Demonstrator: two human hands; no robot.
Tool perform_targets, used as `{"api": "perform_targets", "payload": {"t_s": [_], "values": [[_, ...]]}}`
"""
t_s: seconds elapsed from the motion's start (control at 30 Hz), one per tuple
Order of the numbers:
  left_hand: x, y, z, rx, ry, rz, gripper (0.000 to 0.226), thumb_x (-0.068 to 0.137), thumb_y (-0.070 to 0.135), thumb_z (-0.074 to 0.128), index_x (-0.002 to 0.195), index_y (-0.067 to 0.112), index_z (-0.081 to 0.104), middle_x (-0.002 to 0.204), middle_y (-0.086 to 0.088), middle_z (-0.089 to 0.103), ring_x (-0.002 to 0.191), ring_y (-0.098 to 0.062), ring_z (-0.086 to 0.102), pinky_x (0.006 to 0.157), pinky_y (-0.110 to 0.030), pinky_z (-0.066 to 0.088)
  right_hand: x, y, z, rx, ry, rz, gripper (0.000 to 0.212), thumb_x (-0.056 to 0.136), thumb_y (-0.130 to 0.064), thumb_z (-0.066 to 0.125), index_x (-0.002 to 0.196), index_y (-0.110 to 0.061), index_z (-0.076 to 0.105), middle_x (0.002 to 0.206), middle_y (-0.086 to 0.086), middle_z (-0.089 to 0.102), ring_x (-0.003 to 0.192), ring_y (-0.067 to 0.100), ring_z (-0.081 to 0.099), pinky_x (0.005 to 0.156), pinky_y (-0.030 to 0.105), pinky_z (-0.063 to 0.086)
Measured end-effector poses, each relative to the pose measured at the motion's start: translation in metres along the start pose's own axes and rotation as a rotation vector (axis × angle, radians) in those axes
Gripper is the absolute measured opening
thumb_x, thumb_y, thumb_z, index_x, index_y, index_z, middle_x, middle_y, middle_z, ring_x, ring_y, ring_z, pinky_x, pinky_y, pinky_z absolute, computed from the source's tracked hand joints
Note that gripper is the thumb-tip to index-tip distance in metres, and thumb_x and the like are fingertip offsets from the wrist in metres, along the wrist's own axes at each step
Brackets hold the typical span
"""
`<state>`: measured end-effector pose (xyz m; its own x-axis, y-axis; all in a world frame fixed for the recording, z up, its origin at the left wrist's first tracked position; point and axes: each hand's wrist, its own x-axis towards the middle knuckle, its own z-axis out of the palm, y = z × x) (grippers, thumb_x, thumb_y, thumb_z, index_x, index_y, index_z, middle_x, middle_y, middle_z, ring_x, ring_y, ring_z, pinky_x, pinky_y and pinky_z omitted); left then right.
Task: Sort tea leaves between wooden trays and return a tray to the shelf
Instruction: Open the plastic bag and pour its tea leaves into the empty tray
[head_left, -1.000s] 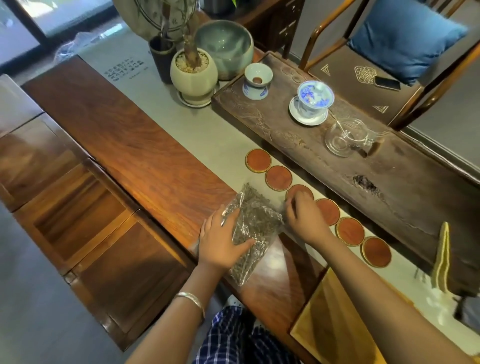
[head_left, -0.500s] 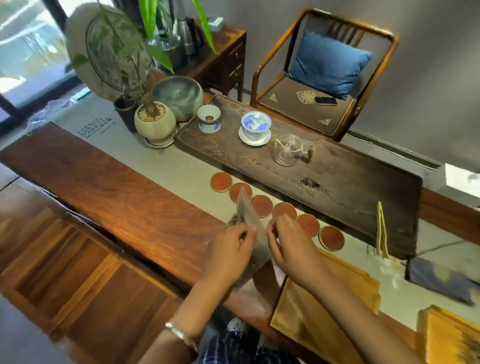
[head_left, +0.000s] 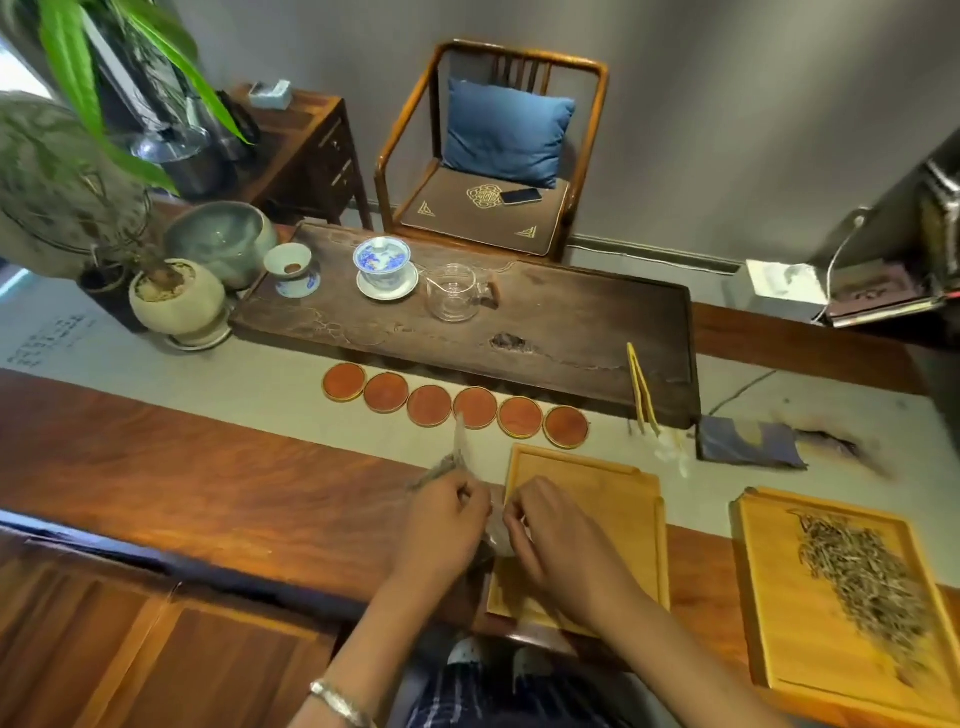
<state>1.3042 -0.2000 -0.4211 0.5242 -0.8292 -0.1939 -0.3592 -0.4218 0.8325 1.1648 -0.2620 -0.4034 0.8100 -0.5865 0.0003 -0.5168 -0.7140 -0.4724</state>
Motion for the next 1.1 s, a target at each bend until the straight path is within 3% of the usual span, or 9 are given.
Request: {"api": "perform_targets", "payload": {"t_s": [0.27,0.37,0.5,0.67,0.77,0.87,1.0,1.1], "values": [[-0.004,-0.002,-0.001,-0.020,0.004,0.029,0.026,0.087,0.023,0.064,0.065,0.008,0.061,0.063,-0.010,0.062,0.053,0.000,0.052,0.049,-0.011,0.039,-0.010,0.002,0.007,0.310,0.045,0.189,0.012,0.094,-0.047,0.045,0.097,-0.036,0.044,0.090,-0.019,0.046,0.082,-0.003,0.048,0.063,0.014,0.039],[-0.003,-0.004,-0.004,-0.109,-0.043,0.021,0.025,0.086,0.023,0.067,0.064,0.014,0.062,0.066,-0.007,0.062,0.058,-0.001,0.057,0.051,-0.009,0.042,-0.001,0.003,0.010,0.401,-0.015,0.221,0.013,0.094,-0.040,0.049,0.089,-0.029,0.053,0.085,-0.014,0.054,0.077,0.001,0.051,0.061,0.014,0.038],[-0.001,-0.010,-0.008,-0.239,-0.142,-0.002,0.025,0.089,0.024,0.067,0.072,0.005,0.065,0.070,-0.009,0.064,0.063,-0.009,0.061,0.057,-0.014,0.047,0.007,-0.001,0.013,0.479,-0.074,0.173,0.021,0.095,-0.033,0.048,0.078,-0.025,0.058,0.075,-0.007,0.062,0.070,0.006,0.055,0.060,0.022,0.041],[-0.003,-0.014,-0.011,-0.400,-0.241,-0.029,0.029,0.092,0.026,0.061,0.083,-0.002,0.063,0.074,-0.010,0.059,0.065,-0.013,0.058,0.062,-0.019,0.050,0.012,-0.006,0.017,0.794,-0.022,0.224,0.028,0.095,-0.023,0.052,0.071,-0.026,0.065,0.067,-0.013,0.062,0.064,-0.002,0.053,0.060,0.014,0.042],[-0.003,-0.014,-0.011,-0.422,-0.265,-0.053,0.033,0.093,0.028,0.059,0.088,-0.005,0.062,0.077,-0.018,0.058,0.071,-0.020,0.056,0.067,-0.025,0.049,0.015,-0.013,0.019,0.855,-0.019,0.238,0.029,0.097,-0.027,0.048,0.079,-0.032,0.069,0.070,-0.010,0.065,0.067,0.001,0.056,0.061,0.018,0.045],[-0.002,-0.012,-0.014,-0.416,-0.289,-0.061,0.033,0.094,0.027,0.057,0.088,-0.005,0.061,0.077,-0.014,0.060,0.073,-0.020,0.058,0.071,-0.028,0.050,0.020,-0.012,0.022,0.898,-0.027,0.253,0.032,0.099,-0.028,0.044,0.087,-0.016,0.071,0.080,0.000,0.069,0.076,0.013,0.062,0.070,0.026,0.049],[-0.002,-0.010,-0.020,-0.509,-0.349,-0.090,0.024,0.096,0.015,0.054,0.082,-0.003,0.059,0.073,-0.008,0.062,0.072,-0.016,0.064,0.075,-0.027,0.053,0.025,-0.012,0.025,1.008,0.077,0.489,0.043,0.092,-0.017,0.042,0.052,-0.022,0.056,0.055,-0.006,0.053,0.058,0.009,0.049,0.056,0.022,0.040],[0.001,-0.015,-0.030,-0.482,-0.256,-0.163,0.027,0.095,0.004,0.049,0.069,0.007,0.056,0.062,-0.004,0.064,0.064,-0.017,0.064,0.073,-0.032,0.052,0.028,-0.001,0.022,1.025,0.190,0.690,0.036,0.088,-0.011,0.040,0.054,-0.016,0.051,0.053,0.001,0.047,0.054,0.014,0.044,0.050,0.023,0.036]]}}
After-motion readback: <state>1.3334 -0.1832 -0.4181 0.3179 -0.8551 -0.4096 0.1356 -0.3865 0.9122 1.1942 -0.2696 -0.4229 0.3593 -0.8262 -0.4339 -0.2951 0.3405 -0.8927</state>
